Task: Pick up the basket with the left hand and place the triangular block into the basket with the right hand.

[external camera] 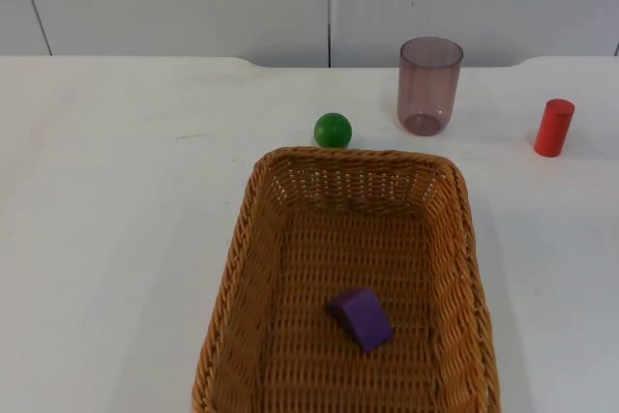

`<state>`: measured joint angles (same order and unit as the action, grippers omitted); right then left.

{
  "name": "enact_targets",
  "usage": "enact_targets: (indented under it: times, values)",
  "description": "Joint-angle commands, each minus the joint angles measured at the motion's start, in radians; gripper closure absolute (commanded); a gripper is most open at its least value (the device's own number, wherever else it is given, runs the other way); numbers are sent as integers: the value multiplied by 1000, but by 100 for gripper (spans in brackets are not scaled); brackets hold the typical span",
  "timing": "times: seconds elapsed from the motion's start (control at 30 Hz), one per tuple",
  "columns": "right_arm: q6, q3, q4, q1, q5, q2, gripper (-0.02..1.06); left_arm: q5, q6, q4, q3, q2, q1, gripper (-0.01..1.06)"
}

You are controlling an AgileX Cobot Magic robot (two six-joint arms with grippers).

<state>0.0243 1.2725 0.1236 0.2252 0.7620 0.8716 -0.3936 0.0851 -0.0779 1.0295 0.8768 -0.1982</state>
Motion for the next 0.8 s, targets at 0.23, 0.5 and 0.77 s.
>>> enact_targets:
  times: [0.23,0.5,0.77]
  values:
    - [221,-291,251,-7,-81,-175,0,-159,26,-8,5,-10,2,0]
    - [45,-420,168,-7,16,-583,0,-124,26,-27,3,-35,2,0]
    - [-137,-416,76,-68,175,-805,0,-94,29,-34,-81,-152,0,0]
